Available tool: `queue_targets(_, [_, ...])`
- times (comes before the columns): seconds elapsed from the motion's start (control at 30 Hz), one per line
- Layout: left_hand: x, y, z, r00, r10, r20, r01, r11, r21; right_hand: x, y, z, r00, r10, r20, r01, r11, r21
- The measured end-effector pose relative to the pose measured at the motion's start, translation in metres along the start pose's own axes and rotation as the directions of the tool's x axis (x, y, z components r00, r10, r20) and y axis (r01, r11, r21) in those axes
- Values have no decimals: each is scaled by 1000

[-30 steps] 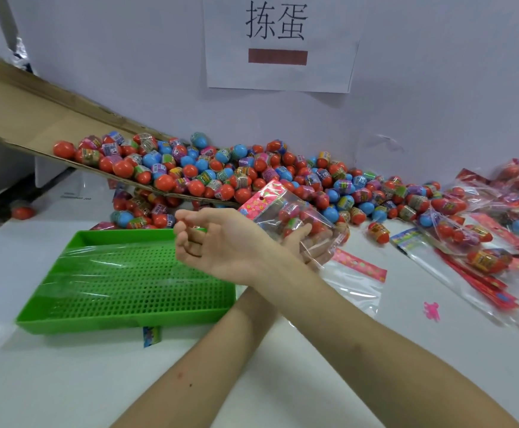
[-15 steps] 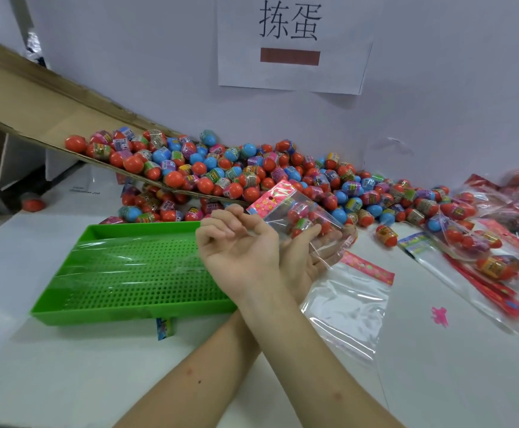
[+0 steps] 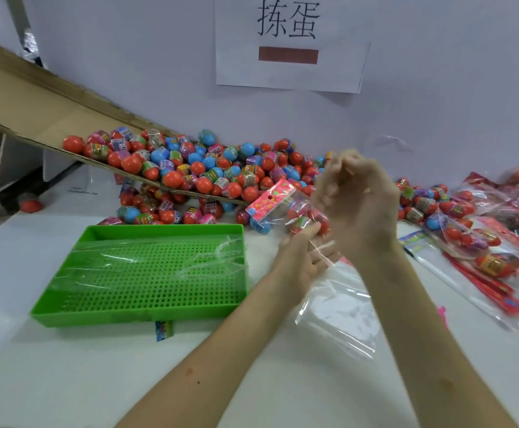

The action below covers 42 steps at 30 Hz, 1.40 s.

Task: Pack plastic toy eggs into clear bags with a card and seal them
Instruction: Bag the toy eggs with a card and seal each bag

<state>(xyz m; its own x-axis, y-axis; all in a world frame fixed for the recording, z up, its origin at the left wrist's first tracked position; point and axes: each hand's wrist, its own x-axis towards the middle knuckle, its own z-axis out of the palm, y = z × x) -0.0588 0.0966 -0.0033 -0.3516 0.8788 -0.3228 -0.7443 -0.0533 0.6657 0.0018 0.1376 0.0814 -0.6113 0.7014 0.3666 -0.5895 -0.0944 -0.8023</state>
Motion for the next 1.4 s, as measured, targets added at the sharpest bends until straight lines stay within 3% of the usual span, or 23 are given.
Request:
queue_targets(0.03, [-1, -1, -1, 1000, -20, 12, 20, 1000, -5, 2, -3, -17, 993, -89, -79, 67, 967, -247])
queue_targets(0.1, [-6, 0, 0, 998, -54, 28, 54, 999, 4, -1, -4, -50, 951, -268, -153, 127, 791, -598])
queue_targets(0.2, [-8, 5, 4, 996, -64, 59, 65, 998, -18, -18, 3, -91, 927, -350, -133, 135, 644, -753])
queue_targets(0.4, [-8, 9, 0, 988, -45, 150, 64, 990, -124, -25, 14, -102, 932, -357, 65, 191, 331, -924])
queue_targets(0.57, [-7, 8, 3, 976, -24, 217, 53, 990, -128, -26, 14, -103, 968, -247, -31, 69, 384, -921])
queue_targets(0.67, [-10, 4, 7, 966, -42, 256, 56, 997, -46, -25, 17, -100, 968, -209, -140, -31, 455, -890])
queue_targets(0.8, [-11, -5, 10, 962, -54, 266, 50, 998, 25, -25, 20, -98, 976, -140, -170, -82, 483, -872])
queue_targets(0.9, [-9, 2, 6, 967, -41, 252, 49, 998, -25, -22, 5, -104, 992, -4, -126, -91, 670, -737])
queue_targets(1.0, [-7, 14, 3, 976, -9, 218, 31, 995, -98, -19, -6, -113, 982, -76, -175, -42, 807, -589])
queue_targets(1.07, [-7, 21, 2, 985, 19, 169, 1, 993, -114, -19, -1, -116, 960, -155, -235, -57, 711, -701])
queue_targets(1.13, [-6, 23, 1, 989, 40, 140, -24, 993, -111, -20, 11, -122, 964, -179, -199, -106, 425, -899])
queue_targets(1.2, [-6, 22, 1, 989, 43, 139, -29, 994, -102, -22, 25, -125, 987, -77, -140, -123, 190, -974])
queue_targets(1.3, [-7, 21, 2, 989, 34, 144, -21, 996, -89, -25, 37, -125, 990, -56, -133, -125, 121, -985])
queue_targets(1.4, [-7, 21, 1, 991, 32, 132, -22, 997, -75, -24, 33, -124, 968, -182, -170, -137, 180, -974])
